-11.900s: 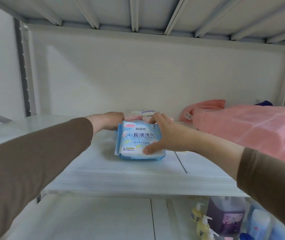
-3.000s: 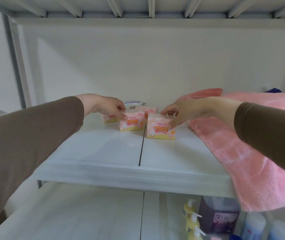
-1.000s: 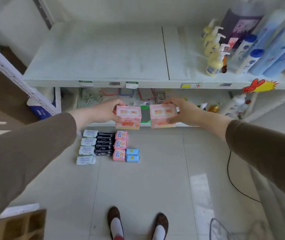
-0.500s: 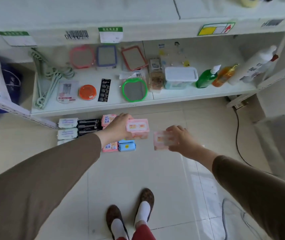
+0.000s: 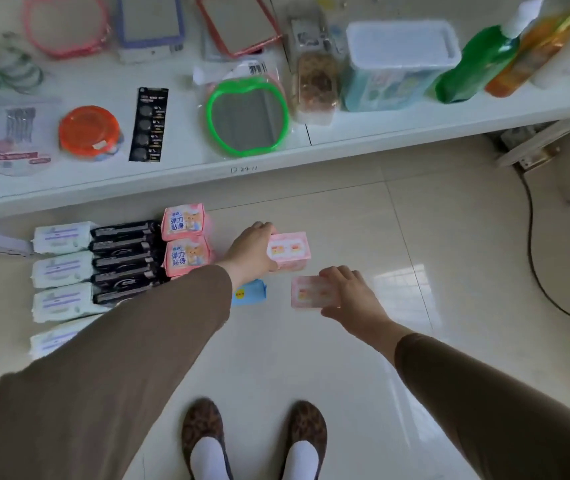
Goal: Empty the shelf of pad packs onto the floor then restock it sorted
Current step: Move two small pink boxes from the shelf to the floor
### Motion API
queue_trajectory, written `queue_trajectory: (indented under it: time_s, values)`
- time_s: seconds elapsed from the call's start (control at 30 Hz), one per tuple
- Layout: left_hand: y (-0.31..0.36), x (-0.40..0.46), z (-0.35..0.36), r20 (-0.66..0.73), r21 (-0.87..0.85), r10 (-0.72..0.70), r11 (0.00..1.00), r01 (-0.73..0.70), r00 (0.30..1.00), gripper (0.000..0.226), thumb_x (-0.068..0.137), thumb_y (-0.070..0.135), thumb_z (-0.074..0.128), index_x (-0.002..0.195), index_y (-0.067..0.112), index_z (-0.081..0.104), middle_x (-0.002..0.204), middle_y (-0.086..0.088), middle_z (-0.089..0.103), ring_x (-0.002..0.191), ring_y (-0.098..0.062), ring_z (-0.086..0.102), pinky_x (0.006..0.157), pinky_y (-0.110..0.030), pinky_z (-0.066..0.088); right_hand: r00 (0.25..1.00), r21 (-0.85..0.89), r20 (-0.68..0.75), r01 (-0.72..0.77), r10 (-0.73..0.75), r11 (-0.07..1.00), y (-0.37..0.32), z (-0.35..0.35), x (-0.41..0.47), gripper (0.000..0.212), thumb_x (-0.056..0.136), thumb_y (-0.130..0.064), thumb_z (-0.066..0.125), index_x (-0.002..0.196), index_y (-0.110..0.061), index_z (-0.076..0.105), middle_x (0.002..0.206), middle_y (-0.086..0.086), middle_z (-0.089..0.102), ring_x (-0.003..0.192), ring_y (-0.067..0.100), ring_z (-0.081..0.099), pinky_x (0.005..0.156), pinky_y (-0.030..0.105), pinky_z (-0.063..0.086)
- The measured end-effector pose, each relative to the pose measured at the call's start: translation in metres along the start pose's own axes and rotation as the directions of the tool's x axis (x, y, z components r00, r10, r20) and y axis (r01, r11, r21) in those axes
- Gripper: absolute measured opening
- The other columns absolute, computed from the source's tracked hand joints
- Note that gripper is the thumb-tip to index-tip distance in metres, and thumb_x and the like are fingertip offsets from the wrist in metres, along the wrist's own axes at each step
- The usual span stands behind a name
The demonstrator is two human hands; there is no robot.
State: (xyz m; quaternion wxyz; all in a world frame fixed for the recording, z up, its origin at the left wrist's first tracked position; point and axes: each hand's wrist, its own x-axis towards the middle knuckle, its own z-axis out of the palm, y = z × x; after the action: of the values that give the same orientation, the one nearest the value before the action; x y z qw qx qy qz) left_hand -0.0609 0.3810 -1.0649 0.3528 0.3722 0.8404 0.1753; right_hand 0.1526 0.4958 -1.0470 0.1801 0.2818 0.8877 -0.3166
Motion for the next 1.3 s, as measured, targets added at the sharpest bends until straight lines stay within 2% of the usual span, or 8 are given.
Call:
queue_trajectory:
  time_s: [0.13, 0.23, 0.43, 0.7, 0.9, 1.1, 1.2, 1.3]
  values:
    - [-0.030, 0.038, 0.038, -0.010, 0.003, 0.014, 1.000, -0.014, 1.000, 0.050, 0.073, 0.023, 0.079, 0.115, 0.014, 0.053, 0.113, -0.004, 0.052, 0.101, -0.023, 0.053, 0.079, -0.033, 0.042, 1.000, 0.007, -0.014, 0.003, -0.003, 1.000, 0.028, 0.046, 0.034, 0.065, 0.078, -0.016, 0.078, 0.134, -0.026, 0.048, 0.134, -0.004, 0.045, 0.116, 0.019, 0.043, 0.093, 0.027, 0.042]
    - [-0.048, 0.060, 0.059, -0.005, 0.015, 0.012, 1.000, -0.011, 1.000, 0.052, 0.071, 0.023, 0.079, 0.116, 0.015, 0.053, 0.114, -0.004, 0.052, 0.102, -0.023, 0.053, 0.078, -0.032, 0.042, 1.000, 0.006, -0.012, 0.008, -0.008, 1.000, 0.045, 0.071, 0.056, 0.066, 0.078, -0.014, 0.078, 0.135, -0.028, 0.048, 0.135, -0.004, 0.043, 0.118, 0.020, 0.044, 0.096, 0.032, 0.046]
    - [-0.075, 0.101, 0.076, -0.030, 0.026, 0.018, 1.000, -0.018, 0.999, 0.058, 0.069, 0.019, 0.081, 0.120, 0.015, 0.054, 0.115, -0.006, 0.051, 0.105, -0.025, 0.052, 0.082, -0.032, 0.043, 0.998, 0.020, -0.058, 0.019, -0.018, 1.000, 0.059, 0.100, 0.107, 0.067, 0.078, -0.012, 0.076, 0.136, -0.028, 0.048, 0.134, -0.004, 0.044, 0.115, 0.022, 0.047, 0.093, 0.035, 0.048]
    - [-0.091, 0.148, 0.068, -0.118, 0.019, 0.031, 0.999, -0.029, 0.993, 0.059, 0.071, 0.015, 0.082, 0.122, 0.018, 0.053, 0.116, -0.005, 0.053, 0.105, -0.026, 0.054, 0.087, -0.035, 0.045, 0.988, 0.014, -0.151, 0.046, -0.043, 0.999, 0.046, 0.111, 0.168, 0.070, 0.078, -0.012, 0.077, 0.138, -0.022, 0.043, 0.133, -0.003, 0.050, 0.108, 0.025, 0.051, 0.088, 0.038, 0.050]
    - [-0.097, 0.166, 0.067, -0.167, 0.045, 0.010, 0.999, -0.002, 0.986, 0.058, 0.074, 0.011, 0.079, 0.125, 0.018, 0.053, 0.116, -0.006, 0.052, 0.102, -0.027, 0.055, 0.078, -0.029, 0.039, 0.976, 0.040, -0.215, 0.041, -0.032, 0.998, 0.044, 0.112, 0.198, 0.061, 0.075, -0.007, 0.076, 0.126, -0.021, 0.046, 0.129, -0.001, 0.046, 0.104, 0.028, 0.054, 0.080, 0.039, 0.052]
    - [-0.106, 0.176, 0.065, -0.123, 0.028, -0.006, 1.000, 0.009, 0.992, 0.062, 0.077, 0.016, 0.079, 0.132, 0.016, 0.052, 0.123, -0.008, 0.053, 0.109, -0.027, 0.054, 0.088, -0.031, 0.042, 0.973, 0.081, -0.229, 0.053, -0.033, 0.995, 0.041, 0.113, 0.214, 0.071, 0.073, -0.002, 0.072, 0.133, -0.027, 0.043, 0.124, 0.002, 0.041, 0.096, 0.029, 0.058, 0.079, 0.041, 0.056]
    - [-0.108, 0.176, 0.063, -0.107, 0.019, 0.007, 1.000, -0.005, 0.994, 0.053, 0.082, 0.019, 0.075, 0.131, 0.017, 0.054, 0.120, -0.008, 0.054, 0.105, -0.027, 0.055, 0.091, -0.035, 0.045, 0.967, 0.066, -0.256, 0.027, -0.009, 0.997, 0.042, 0.115, 0.217, 0.068, 0.074, 0.000, 0.068, 0.131, -0.025, 0.042, 0.119, 0.002, 0.041, 0.091, 0.030, 0.057, 0.073, 0.042, 0.056]
    - [-0.112, 0.175, 0.063, -0.101, 0.019, 0.001, 1.000, 0.001, 0.995, 0.052, 0.084, 0.018, 0.073, 0.132, 0.019, 0.053, 0.118, -0.008, 0.055, 0.105, -0.028, 0.056, 0.089, -0.033, 0.044, 0.958, 0.048, -0.287, 0.001, 0.013, 0.999, 0.044, 0.113, 0.220, 0.063, 0.075, 0.003, 0.065, 0.127, -0.023, 0.041, 0.116, 0.003, 0.042, 0.089, 0.030, 0.057, 0.067, 0.040, 0.053]
